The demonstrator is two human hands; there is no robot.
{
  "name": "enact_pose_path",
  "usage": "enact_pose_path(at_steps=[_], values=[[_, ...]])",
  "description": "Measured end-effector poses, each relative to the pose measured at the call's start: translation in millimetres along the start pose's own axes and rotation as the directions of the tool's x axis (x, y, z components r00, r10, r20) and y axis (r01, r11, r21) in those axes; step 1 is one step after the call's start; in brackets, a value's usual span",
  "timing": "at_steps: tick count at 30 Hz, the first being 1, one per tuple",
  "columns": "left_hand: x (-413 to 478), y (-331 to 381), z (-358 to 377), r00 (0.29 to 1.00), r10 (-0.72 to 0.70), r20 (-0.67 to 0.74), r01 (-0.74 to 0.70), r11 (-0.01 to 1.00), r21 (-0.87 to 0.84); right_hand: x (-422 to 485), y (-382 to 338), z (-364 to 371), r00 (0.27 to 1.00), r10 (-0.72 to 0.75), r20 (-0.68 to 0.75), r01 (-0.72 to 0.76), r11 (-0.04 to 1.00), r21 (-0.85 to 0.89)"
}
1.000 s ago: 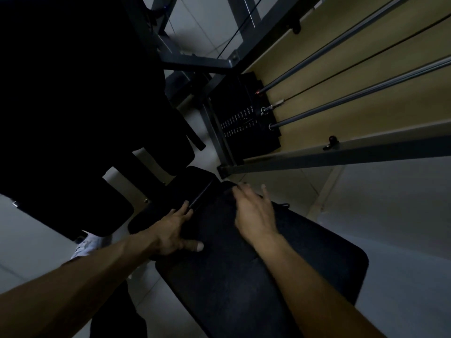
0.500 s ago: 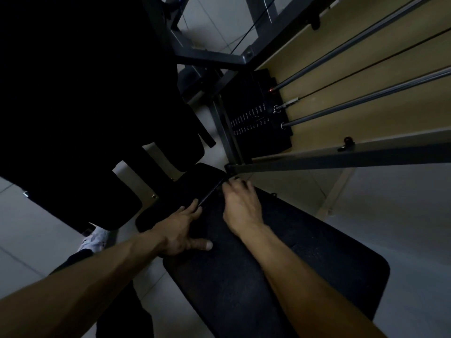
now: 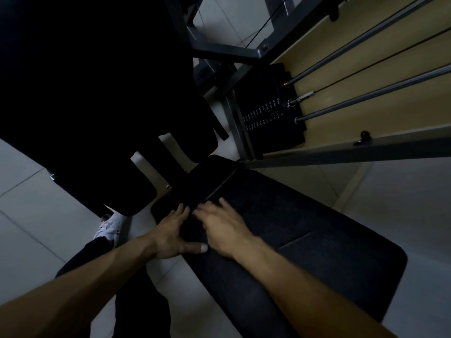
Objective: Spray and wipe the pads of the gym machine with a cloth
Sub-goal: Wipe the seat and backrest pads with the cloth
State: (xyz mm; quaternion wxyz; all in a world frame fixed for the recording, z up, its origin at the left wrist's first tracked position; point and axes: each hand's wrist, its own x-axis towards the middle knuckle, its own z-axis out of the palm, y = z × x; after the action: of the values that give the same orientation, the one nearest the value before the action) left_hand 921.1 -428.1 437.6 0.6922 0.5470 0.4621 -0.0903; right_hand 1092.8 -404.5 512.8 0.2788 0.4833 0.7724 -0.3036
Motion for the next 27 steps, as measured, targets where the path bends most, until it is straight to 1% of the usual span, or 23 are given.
enact_pose_path(at_steps=[1, 2, 3, 5, 6, 8, 9, 10, 11, 13, 15, 16, 18, 20, 21, 23, 25, 26, 27], values=[[-1.5, -0.8, 1.4, 1.0, 0.0, -0.001, 0.0, 1.0, -0.008, -5.7, -2.9, 1.8, 0.997, -0.057, 0.047, 0.057, 0.998, -0.004], [-2.6, -1.5, 2.4, 1.0, 0.003, -0.004, -0.003, 1.0, -0.017, -10.1, 1.2, -1.5, 0.994, -0.081, 0.068, 0.082, 0.996, -0.017], [-3.9, -2.7, 3.3, 1.0, 0.007, -0.007, -0.007, 1.0, -0.026, -13.0, 11.2, -7.9, 0.996, -0.065, 0.053, 0.067, 0.997, -0.033], [-6.8, -5.8, 4.2, 1.0, 0.013, -0.003, -0.013, 0.999, -0.041, -13.9, 42.4, -25.6, 0.998, 0.054, -0.04, -0.057, 0.996, -0.064], [-8.0, -8.0, 5.5, 1.0, 0.014, -0.002, -0.014, 0.999, -0.049, -12.5, 60.9, -34.6, 0.985, 0.142, -0.096, -0.15, 0.985, -0.082], [-8.9, -11.4, 8.4, 1.0, 0.021, -0.012, -0.022, 0.998, -0.057, -7.5, 87.2, -47.1, 0.935, 0.303, -0.186, -0.325, 0.94, -0.104], [-9.8, -11.3, 9.2, 1.0, 0.022, -0.014, -0.023, 0.998, -0.059, -4.9, 88.6, -47.8, 0.914, 0.343, -0.215, -0.37, 0.924, -0.097], [-10.3, -10.9, 9.8, 1.0, 0.02, -0.019, -0.021, 0.998, -0.063, -1.9, 81.5, -43.1, 0.908, 0.35, -0.231, -0.377, 0.923, -0.081], [-10.6, -10.6, 10.3, 1.0, 0.017, -0.026, -0.019, 0.998, -0.068, -0.1, 67.3, -33.9, 0.919, 0.322, -0.225, -0.345, 0.936, -0.07], [-10.8, -10.3, 11.4, 0.999, 0.019, -0.05, -0.023, 0.997, -0.076, 0.0, 25.4, -9.9, 0.974, 0.167, -0.153, -0.179, 0.982, -0.065], [-10.1, -13.0, 13.5, 0.997, 0.04, -0.071, -0.044, 0.997, -0.06, -3.2, -12.5, 11.4, 1.0, -0.008, -0.01, 0.007, 0.999, -0.038], [-9.5, -15.7, 15.4, 0.995, 0.052, -0.083, -0.057, 0.997, -0.05, -4.1, -23.1, 16.6, 0.996, -0.062, 0.059, 0.063, 0.998, -0.022], [-9.7, -20.4, 20.1, 0.993, 0.056, -0.108, -0.063, 0.996, -0.066, -6.2, -21.4, 13.9, 0.987, -0.123, 0.105, 0.122, 0.992, 0.014], [-12.5, -22.4, 23.8, 0.99, 0.044, -0.132, -0.058, 0.993, -0.107, -9.7, -0.1, -0.5, 0.987, -0.137, 0.085, 0.136, 0.991, 0.018], [-13.9, -22.6, 24.3, 0.99, 0.043, -0.137, -0.06, 0.991, -0.123, -9.9, 17.0, -9.2, 0.993, -0.111, 0.051, 0.111, 0.994, 0.006], [-17.1, -22.2, 23.8, 0.99, 0.043, -0.136, -0.065, 0.986, -0.156, -8.0, 54.6, -28.1, 0.997, 0.038, -0.067, -0.039, 0.999, -0.012], [-20.8, -24.0, 22.9, 0.99, 0.042, -0.137, -0.067, 0.98, -0.186, -5.4, 80.2, -40.8, 0.956, 0.218, -0.197, -0.224, 0.975, -0.005], [-22.5, -24.8, 21.7, 0.989, 0.047, -0.142, -0.073, 0.979, -0.189, -4.0, 84.2, -39.9, 0.933, 0.278, -0.229, -0.282, 0.959, 0.015], [-24.4, -27.3, 21.3, 0.988, 0.052, -0.148, -0.08, 0.979, -0.187, -3.5, 79.1, -34.8, 0.926, 0.293, -0.238, -0.295, 0.955, 0.027]])
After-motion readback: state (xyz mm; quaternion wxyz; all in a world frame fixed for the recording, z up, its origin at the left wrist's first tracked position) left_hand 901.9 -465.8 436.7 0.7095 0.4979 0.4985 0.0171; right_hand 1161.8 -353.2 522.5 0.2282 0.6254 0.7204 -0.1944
